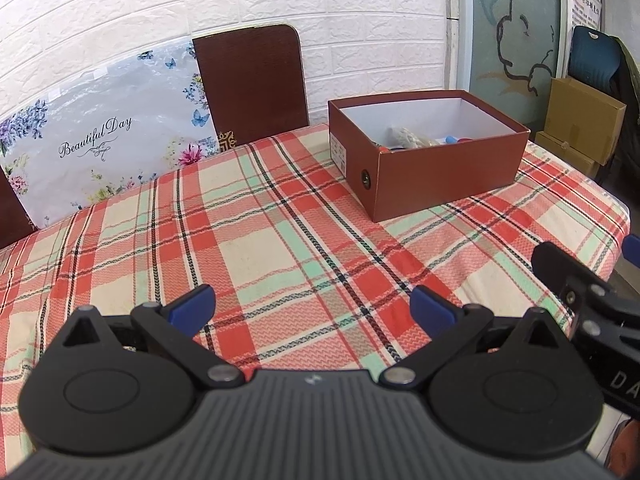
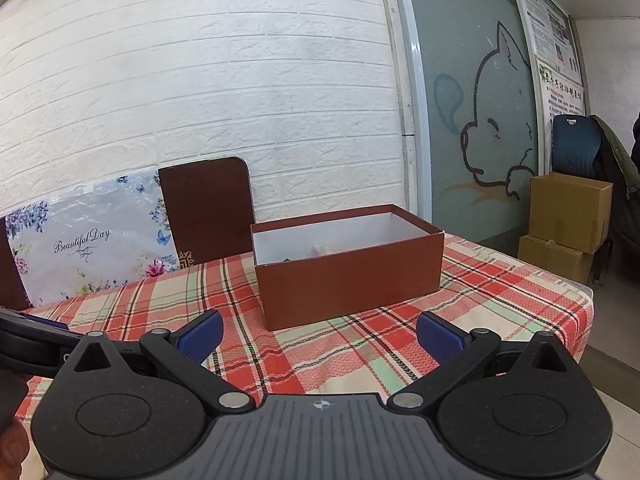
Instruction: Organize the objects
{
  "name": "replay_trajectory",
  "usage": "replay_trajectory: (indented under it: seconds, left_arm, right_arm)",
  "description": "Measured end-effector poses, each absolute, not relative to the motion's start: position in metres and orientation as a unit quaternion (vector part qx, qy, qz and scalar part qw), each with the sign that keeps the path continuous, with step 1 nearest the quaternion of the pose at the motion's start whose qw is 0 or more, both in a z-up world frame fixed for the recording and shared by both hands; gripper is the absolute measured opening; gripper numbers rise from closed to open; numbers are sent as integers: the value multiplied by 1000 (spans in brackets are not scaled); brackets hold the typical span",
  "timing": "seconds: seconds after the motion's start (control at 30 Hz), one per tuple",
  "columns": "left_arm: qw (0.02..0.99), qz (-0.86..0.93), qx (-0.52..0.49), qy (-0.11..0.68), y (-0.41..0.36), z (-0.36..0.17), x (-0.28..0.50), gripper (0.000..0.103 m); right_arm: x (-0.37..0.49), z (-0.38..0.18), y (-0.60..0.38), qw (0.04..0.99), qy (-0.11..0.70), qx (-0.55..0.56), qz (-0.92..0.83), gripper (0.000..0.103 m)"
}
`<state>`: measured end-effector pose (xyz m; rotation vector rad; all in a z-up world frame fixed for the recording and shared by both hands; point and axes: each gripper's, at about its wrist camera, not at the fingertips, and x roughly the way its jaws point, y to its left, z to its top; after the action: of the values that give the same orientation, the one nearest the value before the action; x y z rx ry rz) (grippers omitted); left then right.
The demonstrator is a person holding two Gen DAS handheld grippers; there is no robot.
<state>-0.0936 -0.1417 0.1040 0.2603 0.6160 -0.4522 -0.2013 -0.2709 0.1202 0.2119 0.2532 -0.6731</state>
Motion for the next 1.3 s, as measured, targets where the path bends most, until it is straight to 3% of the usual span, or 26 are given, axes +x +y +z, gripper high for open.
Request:
replay_trajectory:
  seconds: [1.3]
  left_arm:
    - [902, -234, 107, 346, -139, 89, -83, 103]
  right_arm:
    - [-200, 107, -282, 922, 140, 118, -341, 102]
